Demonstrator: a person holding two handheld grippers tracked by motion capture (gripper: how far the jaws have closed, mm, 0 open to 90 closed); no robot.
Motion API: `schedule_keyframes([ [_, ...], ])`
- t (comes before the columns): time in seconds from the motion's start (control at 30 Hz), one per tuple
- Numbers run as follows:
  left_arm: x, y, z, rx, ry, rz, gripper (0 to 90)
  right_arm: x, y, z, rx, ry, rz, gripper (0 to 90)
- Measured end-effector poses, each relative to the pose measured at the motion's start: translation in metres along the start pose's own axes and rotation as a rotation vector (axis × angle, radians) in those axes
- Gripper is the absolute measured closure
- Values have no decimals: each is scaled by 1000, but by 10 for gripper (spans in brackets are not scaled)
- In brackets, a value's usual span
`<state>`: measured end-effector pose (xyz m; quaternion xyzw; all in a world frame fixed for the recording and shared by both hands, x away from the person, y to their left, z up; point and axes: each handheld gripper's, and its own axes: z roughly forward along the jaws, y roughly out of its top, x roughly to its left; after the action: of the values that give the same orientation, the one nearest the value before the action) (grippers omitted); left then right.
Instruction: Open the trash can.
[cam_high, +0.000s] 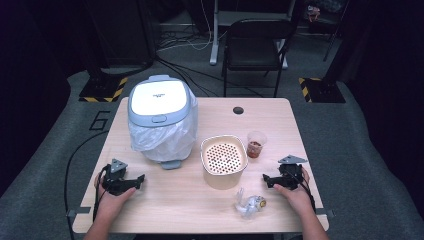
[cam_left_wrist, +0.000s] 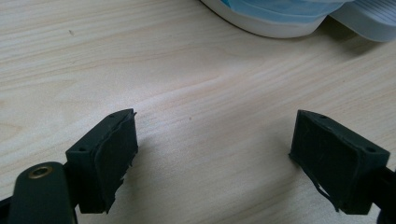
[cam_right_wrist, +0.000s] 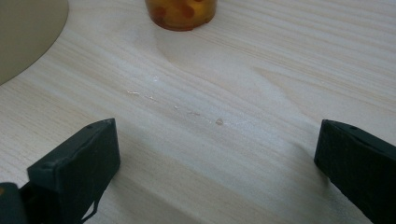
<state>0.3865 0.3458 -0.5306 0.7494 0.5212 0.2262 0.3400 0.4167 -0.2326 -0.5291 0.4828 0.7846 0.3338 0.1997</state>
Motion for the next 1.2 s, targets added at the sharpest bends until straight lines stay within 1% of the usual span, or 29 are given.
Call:
schedule_keyframes([
  [0.13,0,1,-1,11,-2,0,144,-1,-1,0,3,4,-18,0],
  [0.2,0,1,0,6,-1,-1,144,0,-1,-1,4,6,-10,0],
  [0.23,-1,0,1,-9,4,-11,145,0,0,-1,12,5,-13,0],
  [0.27,0,0,1,-8,5,-8,145,0,0,0,1,-7,-10,0],
  [0.3,0,0,1,-8,5,-7,145,0,0,0,-3,-7,-14,0],
  [0.37,0,0,0,-7,1,-3,146,1,0,0,2,-5,0,0],
  [0.4,0,0,0,-7,1,-3,146,1,0,0,2,-5,0,0],
  [0.43,0,0,0,-4,-4,-1,146,1,0,0,-1,-10,-10,0],
  [0.53,-1,-1,0,-7,-6,-3,146,1,0,0,0,-10,-6,0],
  [0.57,-1,-1,-1,-4,-5,8,146,1,0,0,0,-10,-6,0],
  [0.6,-2,-1,-1,3,-8,9,147,2,0,0,2,-12,4,0],
  [0.67,-2,-1,-1,-5,-6,4,147,2,0,0,0,-16,2,0],
  [0.7,-2,-1,-1,4,-5,6,148,3,1,1,3,-24,9,0],
  [0.83,-3,-1,0,-8,1,-5,153,3,1,1,5,-26,7,0],
  [0.93,-3,0,0,-4,6,-3,157,4,1,1,-2,-25,19,0],
  [0.97,-3,1,0,4,-1,-2,163,4,1,1,-2,-25,19,0],
  [1.03,-4,1,0,-12,-3,-1,201,4,1,1,-2,-24,17,0],
  [1.07,-4,1,-1,-11,-4,2,219,5,0,1,-1,-23,20,0],
  [1.1,-4,1,-2,-5,-14,1,249,5,0,0,1,-20,23,0],
  [1.13,-4,1,-2,-5,-14,1,302,5,0,0,1,-20,23,0],
  [1.17,-4,2,-4,5,-12,9,302,5,0,1,1,-20,19,0],
  [1.2,-4,3,-5,5,-17,7,342,5,0,0,2,-20,23,0],
])
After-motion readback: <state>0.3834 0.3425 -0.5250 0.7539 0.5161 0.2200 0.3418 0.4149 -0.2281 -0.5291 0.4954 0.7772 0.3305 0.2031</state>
